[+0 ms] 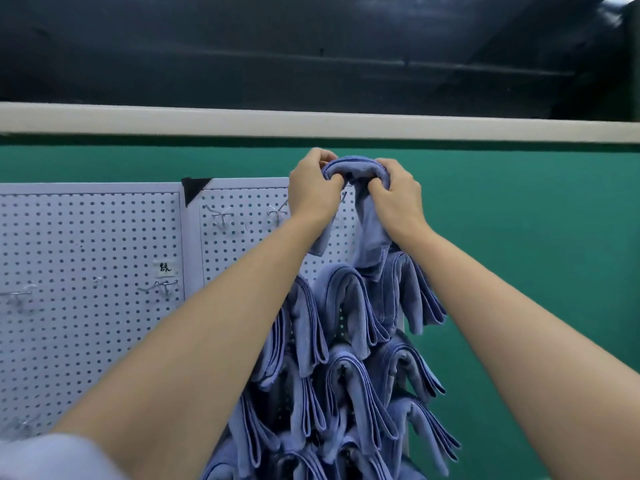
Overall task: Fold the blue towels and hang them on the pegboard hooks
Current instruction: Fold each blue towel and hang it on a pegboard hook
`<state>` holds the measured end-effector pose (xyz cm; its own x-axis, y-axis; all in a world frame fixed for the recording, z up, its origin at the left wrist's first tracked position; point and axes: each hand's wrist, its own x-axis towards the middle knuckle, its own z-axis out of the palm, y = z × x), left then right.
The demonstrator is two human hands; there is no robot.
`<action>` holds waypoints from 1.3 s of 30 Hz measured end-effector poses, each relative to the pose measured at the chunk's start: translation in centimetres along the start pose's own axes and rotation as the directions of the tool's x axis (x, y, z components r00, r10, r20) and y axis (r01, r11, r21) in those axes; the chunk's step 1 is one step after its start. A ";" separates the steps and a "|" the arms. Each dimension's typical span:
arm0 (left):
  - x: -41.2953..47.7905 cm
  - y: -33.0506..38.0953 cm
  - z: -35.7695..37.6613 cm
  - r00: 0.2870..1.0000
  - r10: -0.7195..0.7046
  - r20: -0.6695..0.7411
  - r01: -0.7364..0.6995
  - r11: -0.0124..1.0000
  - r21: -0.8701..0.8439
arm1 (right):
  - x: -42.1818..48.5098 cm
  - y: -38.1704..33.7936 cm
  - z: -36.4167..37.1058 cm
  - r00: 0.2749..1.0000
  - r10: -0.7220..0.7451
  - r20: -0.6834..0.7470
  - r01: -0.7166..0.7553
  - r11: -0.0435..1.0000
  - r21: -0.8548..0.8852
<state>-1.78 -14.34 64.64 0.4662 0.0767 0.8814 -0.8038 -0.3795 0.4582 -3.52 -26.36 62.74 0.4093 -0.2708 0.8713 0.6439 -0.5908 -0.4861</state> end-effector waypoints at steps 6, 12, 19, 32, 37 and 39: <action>1.7 -2.8 1.9 1.000 -0.010 0.027 0.006 0.990 0.138 | 1.0 1.9 1.9 0.990 0.090 0.107 -0.092 0.996 0.016; -0.3 -5.5 2.7 0.994 -0.080 0.069 0.071 0.990 0.126 | 0.1 4.2 3.2 0.939 0.226 0.260 -0.199 0.972 -0.127; -3.0 -6.1 3.0 0.982 -0.167 0.085 0.155 0.978 0.138 | -2.0 5.2 2.5 0.921 0.228 0.316 -0.171 0.965 -0.197; -5.5 -5.1 2.0 0.900 -0.382 0.208 0.388 0.922 0.014 | -4.9 4.5 1.3 0.914 0.220 0.341 -0.147 0.963 -0.228; -8.4 -3.4 -2.9 0.886 -0.360 0.291 0.327 0.932 0.155 | -7.4 1.4 -1.2 0.910 0.189 0.368 -0.089 0.958 -0.272; -10.3 -2.6 -5.2 0.880 -0.351 0.321 0.299 0.933 0.199 | -9.1 -0.3 -1.8 0.899 0.175 0.401 -0.068 0.961 -0.268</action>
<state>-6.41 -9.30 54.97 0.8106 -0.0956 0.5777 -0.5370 -0.5149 0.6682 -8.61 -25.05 55.13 0.7397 -0.0424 0.6716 0.4181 -0.7530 -0.5081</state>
